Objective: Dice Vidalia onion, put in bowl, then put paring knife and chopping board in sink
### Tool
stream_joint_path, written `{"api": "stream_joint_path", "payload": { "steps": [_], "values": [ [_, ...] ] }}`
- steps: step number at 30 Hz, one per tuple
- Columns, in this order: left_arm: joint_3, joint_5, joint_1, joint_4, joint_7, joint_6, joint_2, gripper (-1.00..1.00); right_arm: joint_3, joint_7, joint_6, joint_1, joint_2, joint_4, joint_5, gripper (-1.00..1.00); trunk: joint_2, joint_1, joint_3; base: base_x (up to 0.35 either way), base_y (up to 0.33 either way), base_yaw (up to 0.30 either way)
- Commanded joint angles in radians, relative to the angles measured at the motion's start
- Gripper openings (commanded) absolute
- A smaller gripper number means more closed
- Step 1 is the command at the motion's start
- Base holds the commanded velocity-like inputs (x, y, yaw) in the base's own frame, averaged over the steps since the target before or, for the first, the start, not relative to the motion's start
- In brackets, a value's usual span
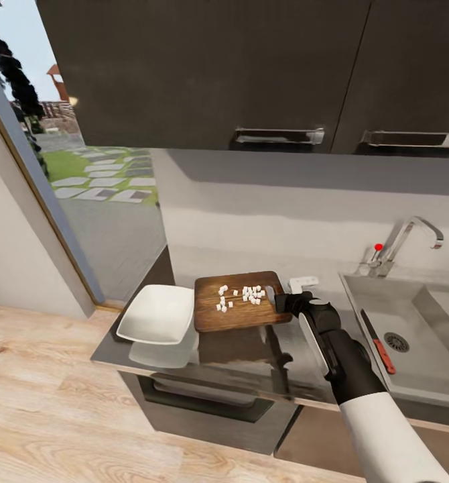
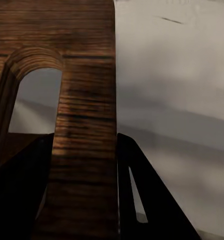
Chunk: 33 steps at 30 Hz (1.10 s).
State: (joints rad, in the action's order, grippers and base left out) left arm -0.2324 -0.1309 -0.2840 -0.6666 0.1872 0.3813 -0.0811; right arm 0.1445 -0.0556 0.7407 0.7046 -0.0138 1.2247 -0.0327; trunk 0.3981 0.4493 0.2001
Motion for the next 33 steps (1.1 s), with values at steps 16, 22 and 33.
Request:
{"api": "stream_joint_path", "payload": {
  "steps": [16, 22, 33],
  "values": [
    [-0.008, -0.01, 0.0, 0.001, 0.008, 0.002, -0.002, 1.0, 0.003, -0.006, 0.054, 0.001, -0.001, 0.002, -0.003, -1.0, 0.002, 0.001, -0.024, 0.0, 0.101, 0.0],
    [-0.008, -0.01, 0.0, 0.001, 0.008, 0.002, -0.002, 1.0, 0.003, -0.006, 0.055, 0.001, -0.001, 0.002, -0.003, -1.0, 0.002, 0.001, -0.033, 0.0, 0.17, 0.0],
    [-0.008, -0.01, 0.0, 0.001, 0.008, 0.002, -0.002, 1.0, 0.005, -0.006, 0.057, 0.001, -0.002, 0.002, -0.001, -1.0, 0.002, 0.001, -0.05, 0.0, 0.146, 0.0]
  ]
}}
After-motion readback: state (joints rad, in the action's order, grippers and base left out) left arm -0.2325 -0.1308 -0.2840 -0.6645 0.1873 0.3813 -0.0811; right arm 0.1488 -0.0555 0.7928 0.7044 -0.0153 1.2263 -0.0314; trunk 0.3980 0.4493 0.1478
